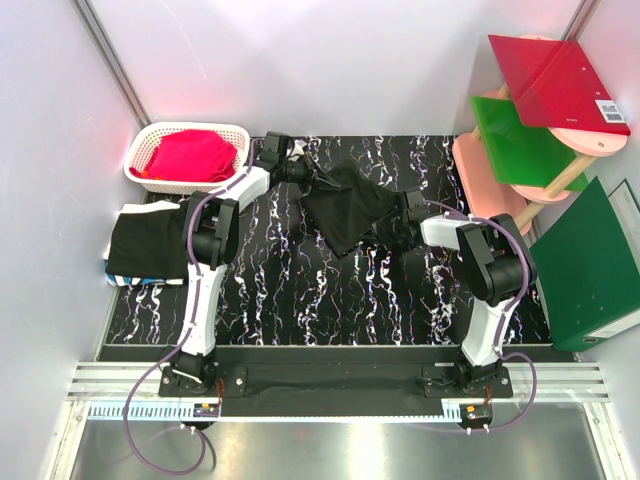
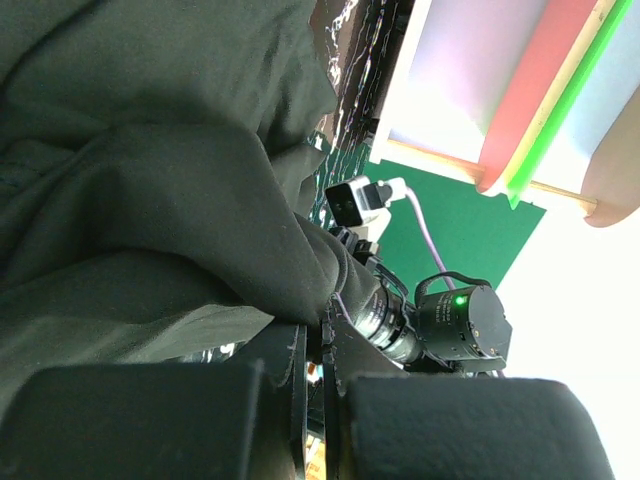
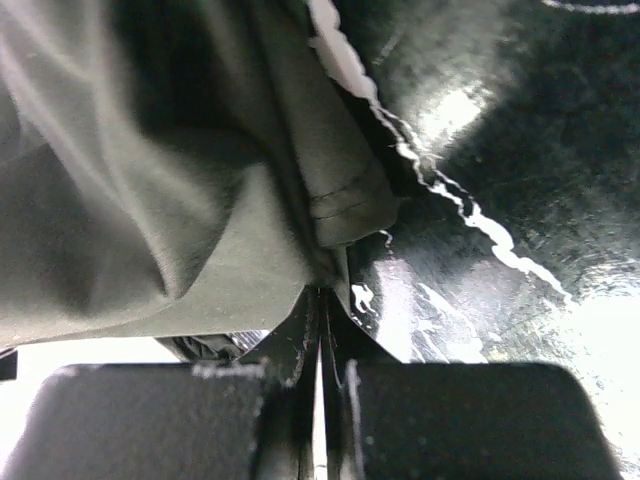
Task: Fold and stack the t-shirts
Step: Fold the long partially folded tshirt into a neat square
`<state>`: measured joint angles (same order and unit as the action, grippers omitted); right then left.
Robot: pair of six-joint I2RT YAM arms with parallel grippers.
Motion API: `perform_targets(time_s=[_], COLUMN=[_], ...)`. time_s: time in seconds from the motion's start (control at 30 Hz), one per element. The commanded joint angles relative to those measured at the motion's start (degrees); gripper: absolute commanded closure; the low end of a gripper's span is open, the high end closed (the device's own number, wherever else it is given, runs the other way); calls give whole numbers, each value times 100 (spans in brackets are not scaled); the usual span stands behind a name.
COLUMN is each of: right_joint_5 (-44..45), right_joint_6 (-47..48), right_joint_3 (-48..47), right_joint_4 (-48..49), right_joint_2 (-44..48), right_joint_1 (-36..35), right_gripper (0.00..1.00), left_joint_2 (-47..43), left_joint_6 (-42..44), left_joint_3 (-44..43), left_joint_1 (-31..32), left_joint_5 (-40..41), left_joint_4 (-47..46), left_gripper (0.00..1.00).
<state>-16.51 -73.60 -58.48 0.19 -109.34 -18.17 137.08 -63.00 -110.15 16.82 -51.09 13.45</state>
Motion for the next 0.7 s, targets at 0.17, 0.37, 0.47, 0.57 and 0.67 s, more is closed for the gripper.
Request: perform_targets(time_s=[0.17,0.37,0.47,0.57,0.67], right_joint_5=[614,957,852,658,597], right_joint_6=[706,1146,1226,1042,690], right_joint_3=[-603,-1033,-1280,-939,-411], right_joint_4=[-431,-914,-1485,-1733,-1706], right_joint_2=[948,1187,1012,976,994], right_joint_1=[-55,-55,-55,-55,-55], right_gripper=[100,100,88,58,30], left_joint_2=[-84,-172,-120,-85,-111], left_joint_6=[86,86,60,69,78], left_joint_3=[-147,-332,-420,-402,-323], left_joint_1=[-56,-117,-144,-161,-161], left_joint_5=[-226,-173,-191,-226,-235], left_joint_4=[-106,-159,-168,-176,-211], left_gripper=[100,100,100,100,100])
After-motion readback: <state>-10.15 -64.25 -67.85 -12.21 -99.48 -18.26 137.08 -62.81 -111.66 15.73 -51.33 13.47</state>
